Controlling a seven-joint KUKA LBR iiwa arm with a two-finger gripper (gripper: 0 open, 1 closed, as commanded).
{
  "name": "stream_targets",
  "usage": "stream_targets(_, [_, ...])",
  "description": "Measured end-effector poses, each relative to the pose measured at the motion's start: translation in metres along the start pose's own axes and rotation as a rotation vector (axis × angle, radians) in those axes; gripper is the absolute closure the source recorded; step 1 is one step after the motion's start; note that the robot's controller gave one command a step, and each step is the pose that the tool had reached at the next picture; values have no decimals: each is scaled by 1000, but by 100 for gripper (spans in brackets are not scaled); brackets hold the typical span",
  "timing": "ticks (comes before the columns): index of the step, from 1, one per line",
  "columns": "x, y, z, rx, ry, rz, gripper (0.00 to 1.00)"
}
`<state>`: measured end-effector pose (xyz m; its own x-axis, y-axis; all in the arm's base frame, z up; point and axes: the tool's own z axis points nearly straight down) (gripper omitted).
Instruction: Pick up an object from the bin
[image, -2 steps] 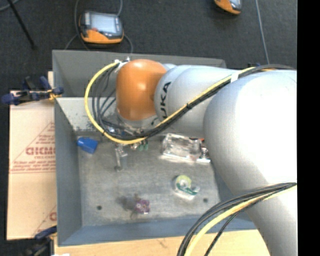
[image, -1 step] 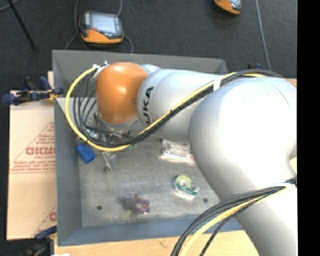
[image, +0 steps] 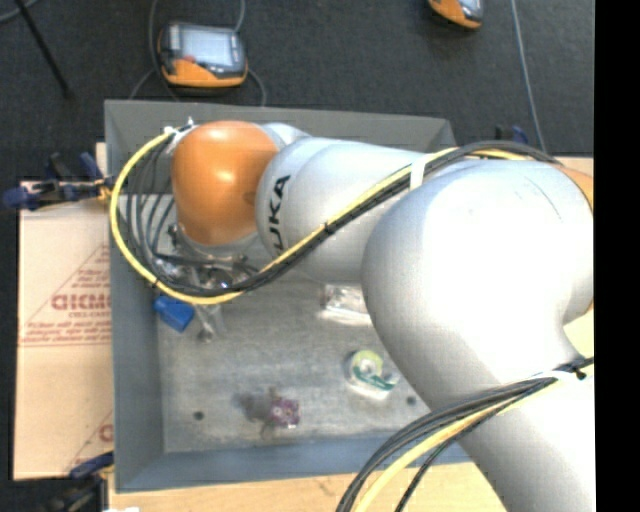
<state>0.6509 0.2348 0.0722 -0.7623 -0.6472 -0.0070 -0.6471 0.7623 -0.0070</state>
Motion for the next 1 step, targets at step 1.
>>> stream_targets(1, [1,-2,0,2,4,2,100])
